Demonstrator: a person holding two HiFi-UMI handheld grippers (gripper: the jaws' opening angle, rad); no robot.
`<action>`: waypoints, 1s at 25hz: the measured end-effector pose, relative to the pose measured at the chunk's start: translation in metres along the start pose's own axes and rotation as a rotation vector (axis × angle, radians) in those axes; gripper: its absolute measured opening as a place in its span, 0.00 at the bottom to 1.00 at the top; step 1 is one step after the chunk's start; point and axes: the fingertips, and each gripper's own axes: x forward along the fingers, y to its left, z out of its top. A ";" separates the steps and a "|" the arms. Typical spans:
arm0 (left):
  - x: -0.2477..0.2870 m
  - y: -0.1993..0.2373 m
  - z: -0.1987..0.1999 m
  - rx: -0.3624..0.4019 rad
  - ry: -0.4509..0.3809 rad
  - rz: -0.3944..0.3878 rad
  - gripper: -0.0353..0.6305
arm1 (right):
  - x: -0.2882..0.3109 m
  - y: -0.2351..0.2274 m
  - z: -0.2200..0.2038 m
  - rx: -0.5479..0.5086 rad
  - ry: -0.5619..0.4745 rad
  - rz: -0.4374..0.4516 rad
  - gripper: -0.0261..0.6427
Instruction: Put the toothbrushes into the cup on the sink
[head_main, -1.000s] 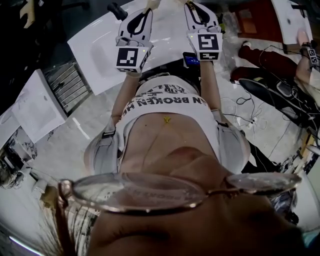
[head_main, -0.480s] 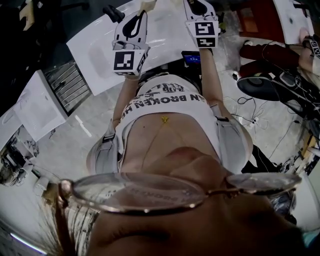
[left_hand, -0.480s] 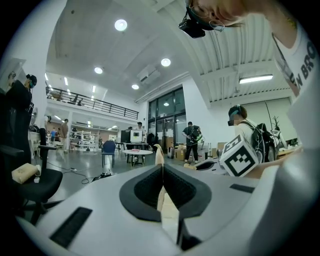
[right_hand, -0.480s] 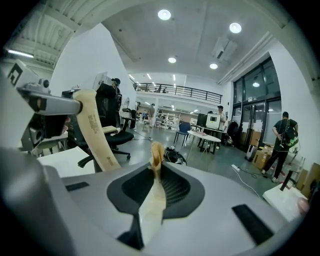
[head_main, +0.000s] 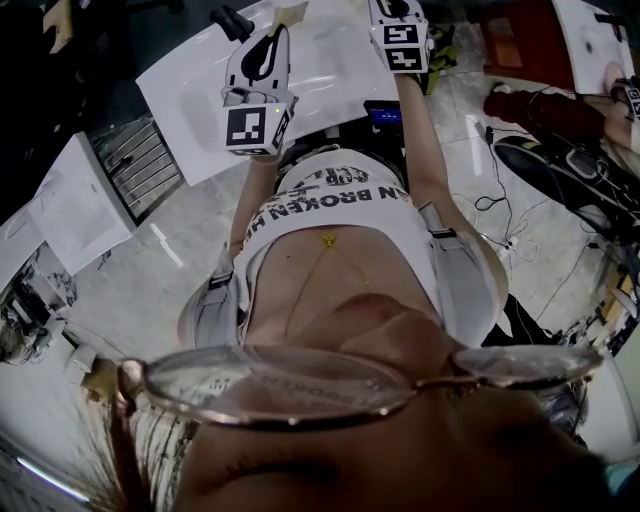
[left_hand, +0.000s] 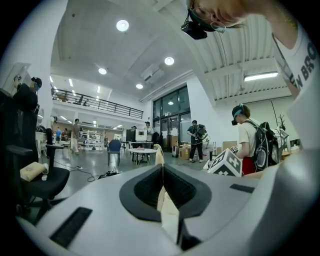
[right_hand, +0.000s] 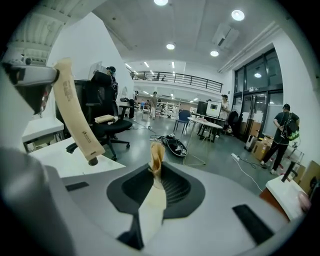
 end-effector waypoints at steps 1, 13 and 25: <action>-0.001 0.001 -0.001 0.001 0.001 0.003 0.08 | 0.003 0.000 -0.003 -0.002 0.010 -0.004 0.13; 0.002 0.000 -0.001 0.001 -0.003 -0.014 0.08 | -0.005 0.002 0.001 0.069 -0.046 0.013 0.26; 0.017 -0.009 0.003 0.000 -0.023 -0.083 0.08 | -0.054 -0.003 0.021 0.120 -0.186 -0.063 0.13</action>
